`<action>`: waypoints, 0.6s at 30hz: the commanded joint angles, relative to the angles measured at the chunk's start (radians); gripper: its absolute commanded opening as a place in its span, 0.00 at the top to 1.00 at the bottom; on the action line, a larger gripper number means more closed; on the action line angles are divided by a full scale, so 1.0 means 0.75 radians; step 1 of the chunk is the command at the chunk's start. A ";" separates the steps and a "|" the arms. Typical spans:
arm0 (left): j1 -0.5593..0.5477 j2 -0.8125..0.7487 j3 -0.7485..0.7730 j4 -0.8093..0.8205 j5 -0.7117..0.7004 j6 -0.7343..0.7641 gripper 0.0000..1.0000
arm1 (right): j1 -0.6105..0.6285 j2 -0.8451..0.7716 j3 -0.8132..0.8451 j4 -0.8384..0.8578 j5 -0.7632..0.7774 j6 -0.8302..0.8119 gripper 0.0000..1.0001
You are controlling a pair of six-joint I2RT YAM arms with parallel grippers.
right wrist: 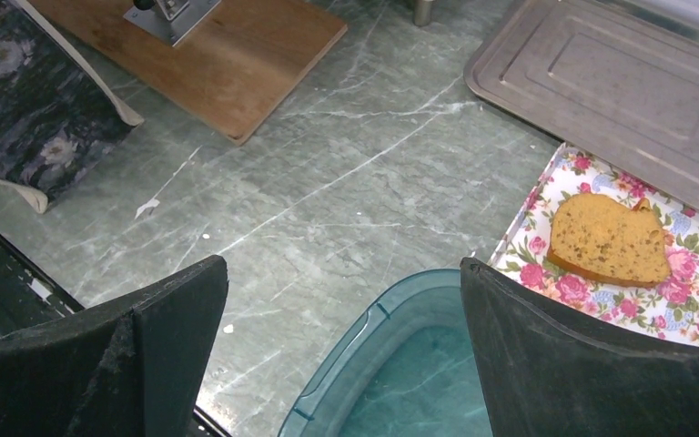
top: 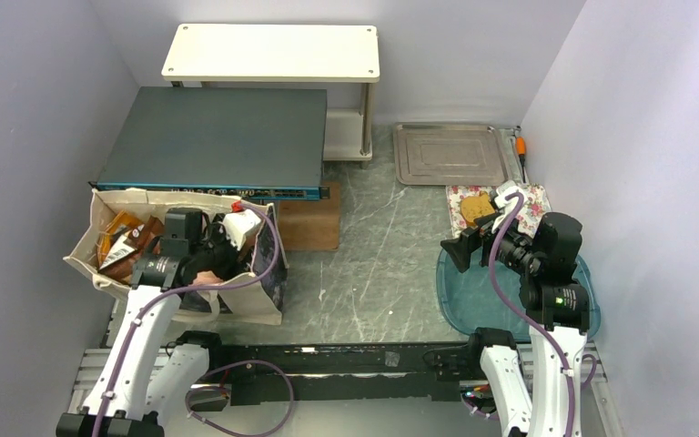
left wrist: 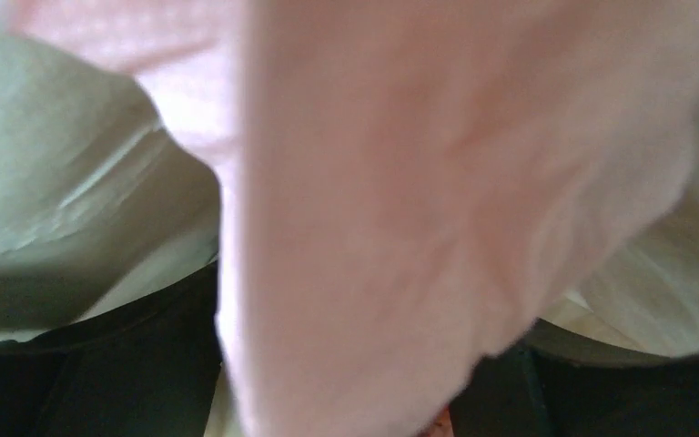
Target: Untie the knot of the grocery bags and take out the mixed food
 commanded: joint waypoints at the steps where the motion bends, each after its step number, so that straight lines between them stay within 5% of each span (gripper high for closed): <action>1: -0.006 0.006 -0.032 0.141 -0.017 -0.032 0.31 | -0.003 0.007 -0.006 0.026 -0.016 -0.027 0.00; 6: -0.006 -0.128 0.063 -0.002 0.122 -0.041 1.00 | -0.004 -0.010 -0.011 0.023 -0.007 -0.041 0.00; 18: 0.040 -0.297 0.521 -0.172 0.096 -0.228 1.00 | -0.003 -0.004 -0.053 0.073 -0.052 0.005 0.00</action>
